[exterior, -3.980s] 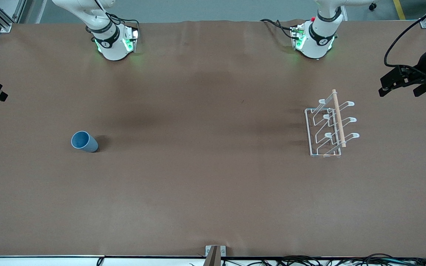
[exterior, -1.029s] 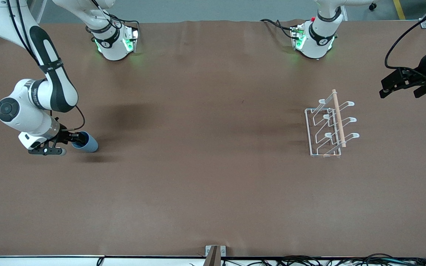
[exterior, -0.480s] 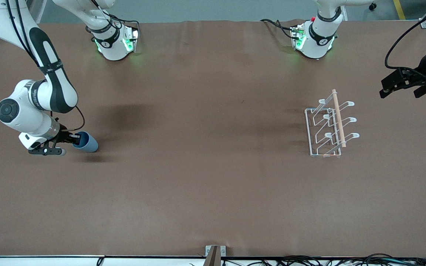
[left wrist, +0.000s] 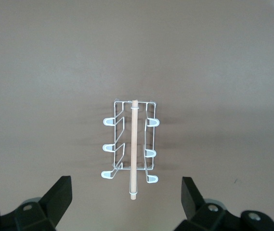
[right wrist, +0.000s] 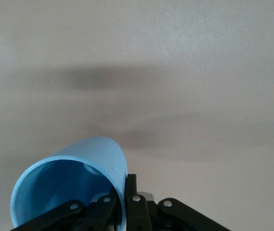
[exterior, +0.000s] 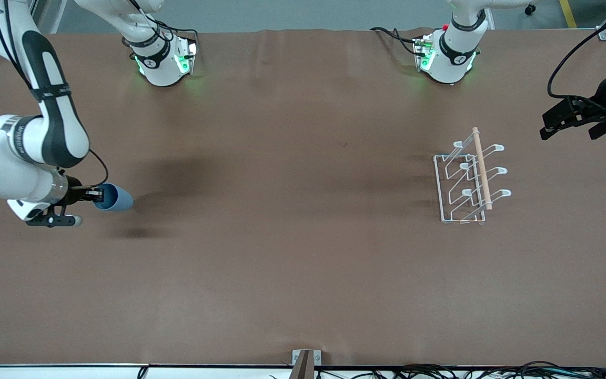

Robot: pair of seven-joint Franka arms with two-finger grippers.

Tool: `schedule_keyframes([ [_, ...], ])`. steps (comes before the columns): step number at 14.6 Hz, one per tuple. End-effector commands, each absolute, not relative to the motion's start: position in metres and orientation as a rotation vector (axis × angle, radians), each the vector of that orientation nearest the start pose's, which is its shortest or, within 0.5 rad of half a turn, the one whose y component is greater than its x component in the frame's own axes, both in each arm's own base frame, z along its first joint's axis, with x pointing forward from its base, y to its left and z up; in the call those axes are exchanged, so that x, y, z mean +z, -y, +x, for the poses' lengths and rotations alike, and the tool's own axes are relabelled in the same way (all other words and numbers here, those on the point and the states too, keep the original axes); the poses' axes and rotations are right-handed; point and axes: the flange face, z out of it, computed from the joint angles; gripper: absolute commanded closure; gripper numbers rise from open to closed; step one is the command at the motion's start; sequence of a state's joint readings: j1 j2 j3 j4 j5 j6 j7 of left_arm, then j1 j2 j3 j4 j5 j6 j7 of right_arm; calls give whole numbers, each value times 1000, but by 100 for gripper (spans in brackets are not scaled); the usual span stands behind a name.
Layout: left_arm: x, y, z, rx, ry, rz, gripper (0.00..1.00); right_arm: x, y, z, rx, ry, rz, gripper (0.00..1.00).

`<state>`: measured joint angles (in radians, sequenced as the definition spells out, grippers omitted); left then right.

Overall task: Hang cup on cup holder
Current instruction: 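Lift the blue cup with the right gripper and tip it sideways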

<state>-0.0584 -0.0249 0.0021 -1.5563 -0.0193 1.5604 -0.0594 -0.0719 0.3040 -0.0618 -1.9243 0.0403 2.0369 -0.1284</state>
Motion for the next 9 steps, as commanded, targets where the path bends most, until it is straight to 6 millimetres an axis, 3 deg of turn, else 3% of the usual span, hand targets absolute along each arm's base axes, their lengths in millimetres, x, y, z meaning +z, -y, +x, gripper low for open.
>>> schedule_keyframes([
  [1, 647, 32, 544, -54, -3, -3164, 0, 366, 65, 598, 276, -89, -2977, 100],
  [5, 648, 32, 544, -56, -6, -3164, 0, 415, 0, 595, 247, -66, -2820, 100],
  [7, 648, 33, 544, -56, -8, -3165, 0, 424, -17, 593, 227, -78, -2755, 100],
  [9, 648, 33, 544, -56, -8, -3165, 0, 433, -47, 591, 221, -76, -2635, 100],
])
